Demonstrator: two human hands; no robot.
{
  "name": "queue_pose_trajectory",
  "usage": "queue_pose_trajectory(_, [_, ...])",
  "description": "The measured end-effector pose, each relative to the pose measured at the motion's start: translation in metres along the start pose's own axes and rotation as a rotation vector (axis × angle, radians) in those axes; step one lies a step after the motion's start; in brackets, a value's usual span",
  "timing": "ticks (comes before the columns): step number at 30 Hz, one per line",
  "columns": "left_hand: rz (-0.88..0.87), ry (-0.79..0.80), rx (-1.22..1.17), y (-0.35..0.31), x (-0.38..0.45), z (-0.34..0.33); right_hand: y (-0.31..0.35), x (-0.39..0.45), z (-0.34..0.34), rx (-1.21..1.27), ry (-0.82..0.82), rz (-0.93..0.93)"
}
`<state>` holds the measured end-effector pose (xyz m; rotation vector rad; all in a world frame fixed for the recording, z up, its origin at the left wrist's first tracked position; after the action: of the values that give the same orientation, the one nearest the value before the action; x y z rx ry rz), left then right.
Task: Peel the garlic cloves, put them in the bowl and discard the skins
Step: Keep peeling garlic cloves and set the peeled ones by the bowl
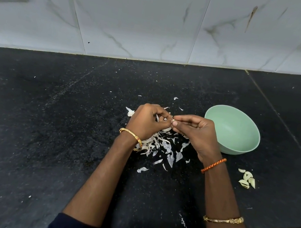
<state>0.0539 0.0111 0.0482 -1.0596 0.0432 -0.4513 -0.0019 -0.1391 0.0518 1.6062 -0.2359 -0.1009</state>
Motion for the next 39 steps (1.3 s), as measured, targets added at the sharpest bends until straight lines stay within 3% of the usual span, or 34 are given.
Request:
queue_pose_trajectory(7, [0.019,-0.108,-0.103,-0.003,0.000,-0.004,0.000,-0.002,-0.009,0.055,-0.051,0.015])
queue_pose_trajectory(23, [0.147,-0.002,-0.298,-0.002,0.000,-0.002,-0.002,-0.002,-0.006,0.465,0.085,-0.188])
queue_pose_trajectory(39, [0.078,0.056,-0.383,0.001,-0.013,0.000,0.002,-0.012,0.001,0.176,0.072,-0.099])
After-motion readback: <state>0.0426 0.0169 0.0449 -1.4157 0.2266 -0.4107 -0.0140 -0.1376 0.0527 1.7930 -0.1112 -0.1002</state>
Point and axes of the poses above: each hand's wrist, its own x-axis towards the middle knuckle, its own z-axis out of the back of the hand, y = z × x, the point moved 1 cm from there along x, towards the middle knuckle, and after that the axes turned 4 degrees about z, right-handed, at the moved point
